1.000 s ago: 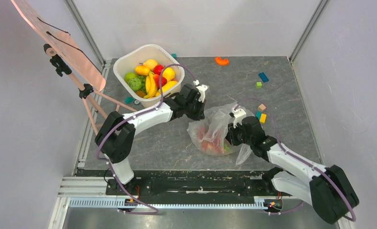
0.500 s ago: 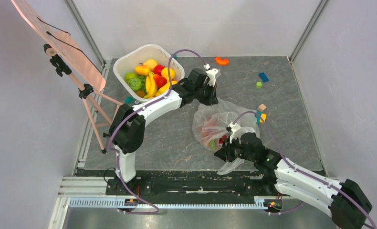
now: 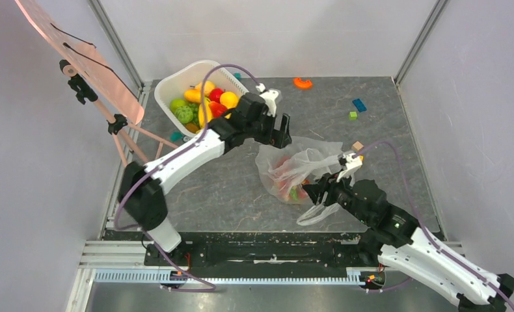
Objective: Take the fake fruits out of the plastic bag
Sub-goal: Adjust the plastic bag at the center of the board.
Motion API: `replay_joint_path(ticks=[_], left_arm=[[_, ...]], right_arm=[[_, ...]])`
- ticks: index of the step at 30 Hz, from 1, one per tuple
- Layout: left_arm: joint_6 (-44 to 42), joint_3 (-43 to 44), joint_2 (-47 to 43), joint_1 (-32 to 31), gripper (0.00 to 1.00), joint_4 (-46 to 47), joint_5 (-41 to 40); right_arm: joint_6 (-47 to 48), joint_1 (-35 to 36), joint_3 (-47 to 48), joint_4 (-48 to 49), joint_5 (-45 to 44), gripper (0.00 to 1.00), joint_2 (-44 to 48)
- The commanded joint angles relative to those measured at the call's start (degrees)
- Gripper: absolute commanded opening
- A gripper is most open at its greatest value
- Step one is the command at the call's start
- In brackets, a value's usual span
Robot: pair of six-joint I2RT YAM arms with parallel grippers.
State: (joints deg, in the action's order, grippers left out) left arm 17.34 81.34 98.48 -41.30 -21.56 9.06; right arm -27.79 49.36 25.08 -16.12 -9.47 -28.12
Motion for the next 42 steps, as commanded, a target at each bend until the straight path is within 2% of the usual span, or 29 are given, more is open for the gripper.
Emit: replay_joint_path(ticks=[1, 5, 9, 13, 17, 21, 23, 25, 29, 32, 36, 39, 42], left_arm=[[2.3, 1.8, -11.0, 0.3, 1.00, -3.2, -6.3], [3.3, 1.3, -15.9, 0.3, 1.00, -6.4, -8.0], [5.4, -2.0, -20.4, -0.5, 1.00, -5.4, -3.6], [3.2, -9.0, -25.5, -4.3, 1.00, -1.4, -4.9], [1.8, -16.6, -30.9, -7.4, 1.00, 4.0, -5.4], [0.7, -25.2, -37.8, -9.9, 1.00, 10.6, -7.1], [-3.1, -29.4, -41.3, -11.7, 1.00, 14.3, -8.5], [-6.9, -32.0, -43.7, -13.8, 1.00, 16.7, -12.4], [-17.0, -28.9, -41.5, -18.7, 1.00, 18.4, -15.6], [-25.6, -20.2, -33.4, -22.1, 1.00, 16.2, -15.2], [-28.5, -7.5, -20.2, -22.9, 1.00, 13.7, -15.5], [-29.4, 0.6, -12.0, -23.0, 1.00, 11.8, -12.7], [-30.9, 6.3, -5.0, -23.4, 1.00, 9.9, -10.3]], right_arm=[[0.0, 0.2, 7.2, -8.6, -5.5, 0.59, 2.9], [-1.3, 0.1, 11.5, -14.3, -11.3, 0.64, 4.6], [-4.6, 0.1, 14.4, -17.9, -20.8, 0.80, 4.8], [-4.8, 0.1, 18.5, -19.4, -25.4, 0.92, -0.6], [-2.6, 0.1, 22.9, -19.3, -29.0, 0.98, -7.2], [4.5, -2.1, 30.1, -23.1, -33.1, 0.98, -13.5], [9.6, -6.6, 34.0, -25.0, -29.1, 0.98, -17.4], [13.5, -12.7, 36.6, -25.2, -20.5, 0.98, -20.2], [17.3, -23.3, 39.7, -23.5, -9.6, 0.98, -23.7], [17.8, -33.8, 41.0, -21.0, 0.5, 0.98, -26.3], [16.1, -50.1, 40.1, -18.0, 17.0, 0.98, -27.6], [14.8, -57.7, 38.7, -16.5, 23.2, 0.98, -26.2], [14.4, -62.5, 37.6, -16.2, 25.2, 0.98, -24.6]])
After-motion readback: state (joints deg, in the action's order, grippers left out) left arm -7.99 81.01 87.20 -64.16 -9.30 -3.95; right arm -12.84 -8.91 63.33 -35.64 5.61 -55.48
